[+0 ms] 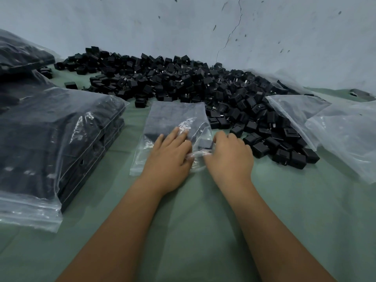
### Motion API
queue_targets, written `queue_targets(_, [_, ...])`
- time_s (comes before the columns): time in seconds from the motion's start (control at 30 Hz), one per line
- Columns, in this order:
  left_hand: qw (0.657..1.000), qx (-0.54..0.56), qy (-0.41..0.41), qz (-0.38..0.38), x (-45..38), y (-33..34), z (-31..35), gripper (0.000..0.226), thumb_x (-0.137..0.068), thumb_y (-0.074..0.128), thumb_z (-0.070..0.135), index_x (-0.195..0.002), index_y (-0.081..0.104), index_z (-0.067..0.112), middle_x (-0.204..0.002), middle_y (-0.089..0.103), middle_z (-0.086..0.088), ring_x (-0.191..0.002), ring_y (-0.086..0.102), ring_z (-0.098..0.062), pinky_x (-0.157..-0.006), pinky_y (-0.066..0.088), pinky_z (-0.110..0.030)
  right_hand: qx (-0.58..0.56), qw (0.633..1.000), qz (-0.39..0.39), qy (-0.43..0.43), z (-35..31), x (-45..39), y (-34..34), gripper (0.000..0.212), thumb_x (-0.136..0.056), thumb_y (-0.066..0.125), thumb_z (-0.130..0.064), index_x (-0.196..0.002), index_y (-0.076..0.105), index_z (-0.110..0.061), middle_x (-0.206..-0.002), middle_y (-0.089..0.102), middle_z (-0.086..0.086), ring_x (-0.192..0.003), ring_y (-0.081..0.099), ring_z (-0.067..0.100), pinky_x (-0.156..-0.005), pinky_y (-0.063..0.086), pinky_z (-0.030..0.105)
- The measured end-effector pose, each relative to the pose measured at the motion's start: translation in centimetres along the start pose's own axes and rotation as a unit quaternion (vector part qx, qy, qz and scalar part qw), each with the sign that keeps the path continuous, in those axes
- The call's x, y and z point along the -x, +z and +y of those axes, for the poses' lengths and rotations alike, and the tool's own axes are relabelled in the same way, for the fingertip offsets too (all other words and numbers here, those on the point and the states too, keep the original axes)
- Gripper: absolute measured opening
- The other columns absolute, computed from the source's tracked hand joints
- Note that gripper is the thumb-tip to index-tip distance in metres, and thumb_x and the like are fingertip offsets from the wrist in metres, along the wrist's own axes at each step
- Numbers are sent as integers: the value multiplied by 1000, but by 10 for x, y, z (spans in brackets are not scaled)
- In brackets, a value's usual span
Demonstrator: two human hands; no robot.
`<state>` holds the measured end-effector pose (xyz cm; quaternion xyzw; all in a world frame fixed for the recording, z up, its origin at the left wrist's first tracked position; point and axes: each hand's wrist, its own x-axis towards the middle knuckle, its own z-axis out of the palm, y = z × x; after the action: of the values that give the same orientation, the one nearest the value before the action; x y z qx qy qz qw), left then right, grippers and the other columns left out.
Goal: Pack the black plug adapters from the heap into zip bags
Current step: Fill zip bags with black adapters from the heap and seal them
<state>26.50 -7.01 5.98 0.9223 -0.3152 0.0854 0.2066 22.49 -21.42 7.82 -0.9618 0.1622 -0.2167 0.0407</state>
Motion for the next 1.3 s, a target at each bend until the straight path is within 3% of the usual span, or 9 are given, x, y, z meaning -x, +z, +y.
queue_targets(0.13, [1000, 16, 9, -4, -2, 2, 0, 4, -102, 38, 27, -99, 41, 28, -162, 19, 5, -151, 0, -12, -122, 0, -41, -32, 999, -34, 19, -5, -9, 4, 14, -87, 51, -15, -101, 49, -15, -96, 59, 6, -78, 54, 26, -60, 30, 30])
queue_targets(0.3, [999, 44, 9, 9, -2, 0, 2, 7, -102, 37, 23, -101, 43, 26, -161, 24, 5, -151, 4, -11, -121, 1, -41, -61, 997, -31, 42, -7, -14, 14, 13, -88, 43, -4, -95, 38, -14, -83, 58, 6, -71, 51, 28, -57, 33, 32])
queue_targets(0.4, [998, 55, 6, 8, -3, 1, 3, 8, -104, 37, 25, -101, 45, 25, -160, 25, 5, -150, 5, -10, -122, 2, -41, -65, 995, -40, 62, -6, -23, 15, 12, -87, 45, -7, -91, 36, -14, -81, 57, 6, -69, 47, 27, -55, 34, 31])
queue_targets(0.67, [999, 50, 11, 18, -6, 7, 2, 12, -103, 37, 27, -106, 49, 23, -159, 28, 7, -150, 7, -12, -121, 3, -41, -83, 993, -39, 78, -5, -26, 23, 23, -85, 46, -11, -99, 60, -23, -90, 65, 4, -75, 51, 28, -58, 32, 27])
queue_targets(0.87, [998, 59, 13, 22, -6, 8, 1, 6, -102, 38, 27, -97, 40, 28, -158, 30, 7, -150, 9, -12, -120, 2, -39, -94, 992, -31, 82, -3, -25, 25, 21, -90, 46, -18, -103, 62, -24, -93, 65, 4, -81, 56, 29, -60, 33, 28])
queue_targets(0.97, [998, 61, 16, 21, -6, 8, 2, 10, -102, 40, 26, -94, 35, 30, -159, 29, 6, -150, 9, -13, -119, 2, -39, -97, 991, -24, 85, 0, -22, 24, 21, -90, 46, -18, -102, 62, -25, -90, 65, 2, -72, 48, 25, -58, 34, 28])
queue_targets(1.17, [998, 58, 5, 12, -6, 8, 3, 11, -103, 38, 29, -102, 48, 26, -160, 26, 5, -150, 9, -12, -121, 1, -39, -65, 992, -51, 99, -3, -29, 24, 14, -87, 49, -16, -94, 60, -21, -88, 64, 4, -73, 52, 27, -58, 36, 28])
queue_targets(1.3, [999, 46, 1, 3, -6, 8, 3, 6, -102, 38, 28, -97, 40, 29, -161, 24, 5, -150, 8, -13, -121, 1, -40, -72, 993, -40, 88, -3, -27, 23, 23, -86, 50, -11, -107, 53, -19, -92, 60, 4, -74, 50, 26, -59, 34, 29])
